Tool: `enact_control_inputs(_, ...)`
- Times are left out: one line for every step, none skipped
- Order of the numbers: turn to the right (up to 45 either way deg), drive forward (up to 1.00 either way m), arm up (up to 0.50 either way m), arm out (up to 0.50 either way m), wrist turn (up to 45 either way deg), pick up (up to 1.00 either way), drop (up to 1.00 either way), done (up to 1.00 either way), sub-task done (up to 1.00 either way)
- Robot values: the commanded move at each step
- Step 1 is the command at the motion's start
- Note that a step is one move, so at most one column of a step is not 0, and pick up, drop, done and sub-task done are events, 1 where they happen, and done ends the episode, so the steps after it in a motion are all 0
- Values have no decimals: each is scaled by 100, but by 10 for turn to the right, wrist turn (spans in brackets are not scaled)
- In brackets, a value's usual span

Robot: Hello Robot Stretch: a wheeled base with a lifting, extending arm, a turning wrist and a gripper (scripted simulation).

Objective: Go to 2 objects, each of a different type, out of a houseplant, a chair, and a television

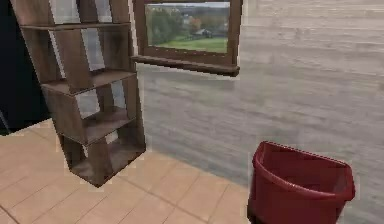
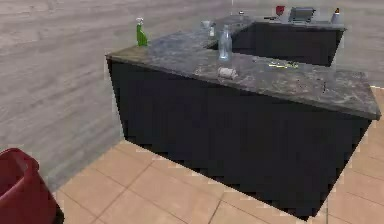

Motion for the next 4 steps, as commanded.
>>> enact_control_inputs(-450, 0, 0, 0, 0, 0, 0, 0, 0)
enact_control_inputs(-450, 0, 0, 0, 0, 0, 0, 0, 0)
enact_control_inputs(-450, 0, 0, 0, 0, 0, 0, 0, 0)
enact_control_inputs(-150, 0, 0, 0, 0, 0, 0, 0, 0)
